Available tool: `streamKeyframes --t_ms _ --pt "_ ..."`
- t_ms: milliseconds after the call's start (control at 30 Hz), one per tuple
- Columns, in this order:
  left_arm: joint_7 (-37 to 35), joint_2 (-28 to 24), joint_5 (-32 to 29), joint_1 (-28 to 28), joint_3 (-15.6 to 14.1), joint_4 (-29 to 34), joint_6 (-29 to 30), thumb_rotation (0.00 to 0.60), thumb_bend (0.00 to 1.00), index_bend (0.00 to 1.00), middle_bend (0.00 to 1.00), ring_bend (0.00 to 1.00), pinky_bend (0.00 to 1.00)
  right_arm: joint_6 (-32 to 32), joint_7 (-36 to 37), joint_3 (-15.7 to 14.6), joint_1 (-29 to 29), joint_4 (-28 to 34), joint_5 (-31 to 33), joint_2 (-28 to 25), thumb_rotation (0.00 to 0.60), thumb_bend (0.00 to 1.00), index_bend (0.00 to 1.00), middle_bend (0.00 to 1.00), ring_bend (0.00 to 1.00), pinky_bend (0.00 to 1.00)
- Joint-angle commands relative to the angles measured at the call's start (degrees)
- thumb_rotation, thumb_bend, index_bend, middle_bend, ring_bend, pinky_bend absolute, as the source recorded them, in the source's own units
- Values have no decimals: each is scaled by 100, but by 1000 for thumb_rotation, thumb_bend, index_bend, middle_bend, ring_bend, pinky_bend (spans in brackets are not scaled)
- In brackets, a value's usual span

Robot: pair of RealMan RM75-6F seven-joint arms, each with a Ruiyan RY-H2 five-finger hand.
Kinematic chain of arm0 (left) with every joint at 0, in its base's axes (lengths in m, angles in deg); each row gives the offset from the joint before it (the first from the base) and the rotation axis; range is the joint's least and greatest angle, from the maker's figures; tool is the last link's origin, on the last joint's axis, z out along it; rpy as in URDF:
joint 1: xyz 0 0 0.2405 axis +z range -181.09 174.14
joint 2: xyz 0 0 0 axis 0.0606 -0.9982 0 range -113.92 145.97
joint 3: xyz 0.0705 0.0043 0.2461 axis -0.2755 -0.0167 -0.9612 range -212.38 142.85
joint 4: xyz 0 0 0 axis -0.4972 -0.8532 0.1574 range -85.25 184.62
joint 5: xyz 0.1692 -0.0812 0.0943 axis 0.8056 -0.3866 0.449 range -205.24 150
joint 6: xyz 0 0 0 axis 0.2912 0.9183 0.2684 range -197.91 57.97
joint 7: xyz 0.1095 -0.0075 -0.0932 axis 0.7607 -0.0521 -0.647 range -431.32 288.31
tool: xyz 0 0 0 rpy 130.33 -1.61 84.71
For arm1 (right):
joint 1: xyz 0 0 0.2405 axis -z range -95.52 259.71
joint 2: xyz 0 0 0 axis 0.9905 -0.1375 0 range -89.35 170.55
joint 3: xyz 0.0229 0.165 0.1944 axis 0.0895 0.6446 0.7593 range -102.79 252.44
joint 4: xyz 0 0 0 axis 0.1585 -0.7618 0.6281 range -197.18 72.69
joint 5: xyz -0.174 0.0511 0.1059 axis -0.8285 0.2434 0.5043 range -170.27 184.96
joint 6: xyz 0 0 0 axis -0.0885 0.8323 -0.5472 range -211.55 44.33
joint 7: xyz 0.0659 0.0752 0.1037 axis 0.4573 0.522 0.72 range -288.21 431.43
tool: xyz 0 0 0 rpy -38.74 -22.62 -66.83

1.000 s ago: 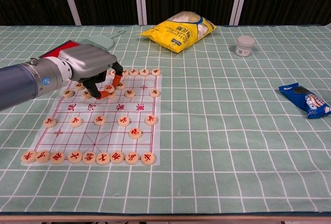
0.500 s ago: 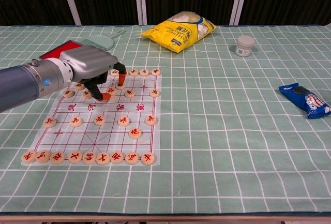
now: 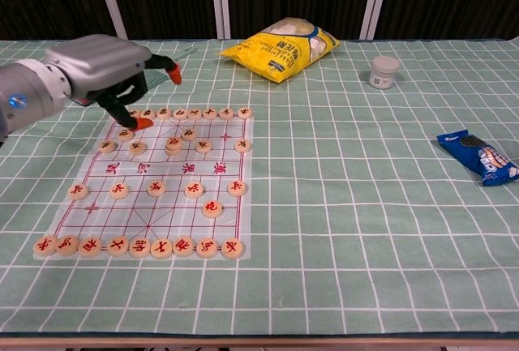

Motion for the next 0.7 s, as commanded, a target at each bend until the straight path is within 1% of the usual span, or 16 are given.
streamKeyframes --t_ms 33,100,167,233,267,300,367,500,600,700 --pt "-345 -639 413 613 -221 711 784 600 176 12 313 353 483 11 -44 -2 -3 -17 -10 9 600 274 0 0 0 0" --pt "-506 -890 627 896 -372 944 1145 600 146 0 169 189 322 21 -83 -7 -3 -27 -22 18 600 274 0 0 0 0" --pt "-737 -1187 839 1249 -557 1193 1554 600 109 0 61 71 199 43 -148 -12 -3 -42 -43 30 600 274 0 0 0 0" --pt "-944 -1485 1002 1609 -757 1396 1926 600 79 0 6 9 97 59 -222 -20 -3 -54 -60 45 600 274 0 0 0 0" --pt "-1001 -1578 1035 1737 -821 1440 2054 600 71 0 0 2 73 65 -247 -23 -3 -58 -67 51 600 274 0 0 0 0" --pt "-1082 -1695 1104 1912 -914 1491 2235 600 60 0 0 0 53 73 -276 -27 -3 -62 -74 61 600 274 0 0 0 0" --pt "-1227 -1873 1214 2266 -1087 1497 2591 600 48 0 0 0 46 90 -340 -29 -4 -73 -82 84 600 274 0 0 0 0" --pt "-1476 -2039 1260 2757 -1260 1441 3042 600 39 0 0 0 36 108 -405 -22 -2 -76 -66 114 600 274 0 0 0 0" --pt "-1681 -2043 1371 2904 -1230 1349 3192 600 39 0 0 0 29 117 -450 -18 -4 -76 -64 135 600 274 0 0 0 0" --pt "-1825 -2009 1436 2935 -1174 1241 3125 600 39 0 0 0 27 125 -517 -30 -6 -78 -81 158 600 274 0 0 0 0"
